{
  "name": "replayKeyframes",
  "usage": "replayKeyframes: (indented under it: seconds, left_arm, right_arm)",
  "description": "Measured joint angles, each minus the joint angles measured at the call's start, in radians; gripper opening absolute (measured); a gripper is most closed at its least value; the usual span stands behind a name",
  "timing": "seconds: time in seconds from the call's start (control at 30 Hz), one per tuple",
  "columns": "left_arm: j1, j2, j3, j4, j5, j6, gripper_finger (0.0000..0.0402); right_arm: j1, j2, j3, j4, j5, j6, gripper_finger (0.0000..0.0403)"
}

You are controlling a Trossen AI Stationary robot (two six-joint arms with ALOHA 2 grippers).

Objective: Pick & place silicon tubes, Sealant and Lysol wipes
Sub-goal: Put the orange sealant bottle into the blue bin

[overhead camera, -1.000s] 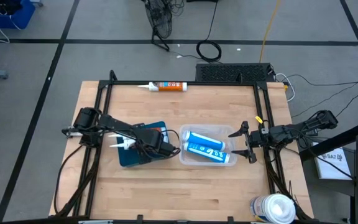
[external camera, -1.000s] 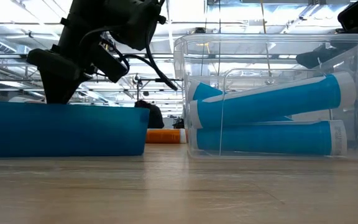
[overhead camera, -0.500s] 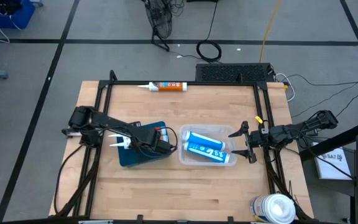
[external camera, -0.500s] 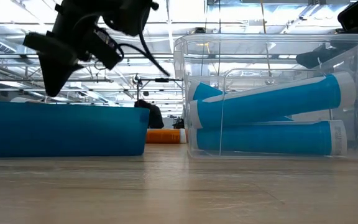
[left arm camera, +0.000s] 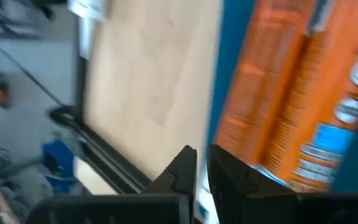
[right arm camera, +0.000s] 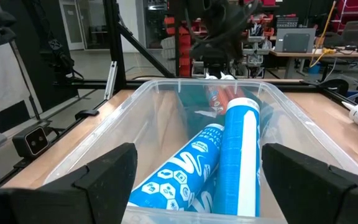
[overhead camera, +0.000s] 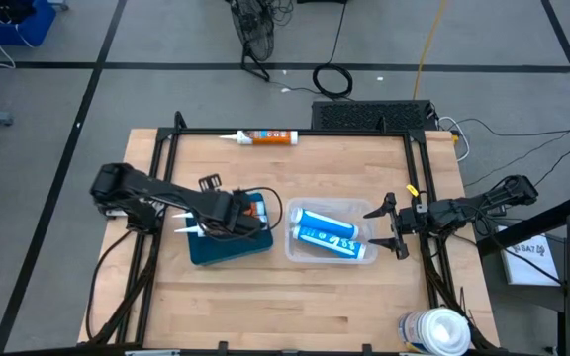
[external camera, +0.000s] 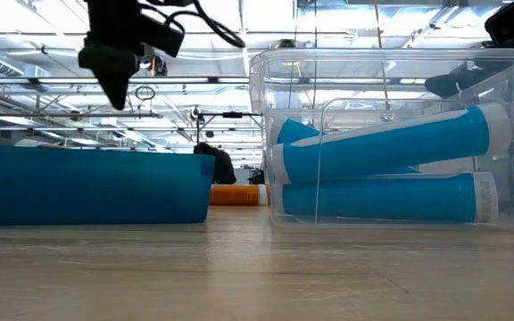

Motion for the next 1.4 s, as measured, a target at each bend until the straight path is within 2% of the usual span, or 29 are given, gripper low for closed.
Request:
replayKeyframes:
  seconds: [0.27, 0.47, 0.57, 0.87, 1.03, 1.17, 1.4]
  left_arm:
    - [0.0, -0.007, 0.0, 0.103, -0.22, 0.051, 0.0027]
    - [0.033, -0.007, 0.0, 0.305, -0.297, 0.274, 0.0004]
    - [0.067, -0.007, 0.0, 0.426, -0.31, 0.392, 0.001]
    - [0.193, -0.007, 0.0, 0.787, -0.312, 0.616, 0.0064]
    - [0.258, -0.007, 0.0, 0.945, -0.303, 0.641, 0.0089]
    - [0.318, -0.007, 0.0, 1.038, -0.228, 0.602, 0.012]
    - [0.417, -0.007, 0.0, 1.15, -0.056, 0.535, 0.02]
  right_arm:
    - [0.0, 0.0, 0.0, 0.0, 0.0, 0.0, 0.0325]
    - [0.0, 0.0, 0.0, 0.0, 0.0, 0.0, 0.0325]
    - [0.0, 0.0, 0.0, 0.0, 0.0, 0.0, 0.0325]
    - [0.0, 0.0, 0.0, 0.0, 0.0, 0.0, 0.0325]
    - [0.0, 0.0, 0.0, 0.0, 0.0, 0.0, 0.0325]
    - [0.0, 0.0, 0.0, 0.0, 0.0, 0.0, 0.0325]
    - [0.0, 0.0, 0.0, 0.0, 0.0, 0.0, 0.0325]
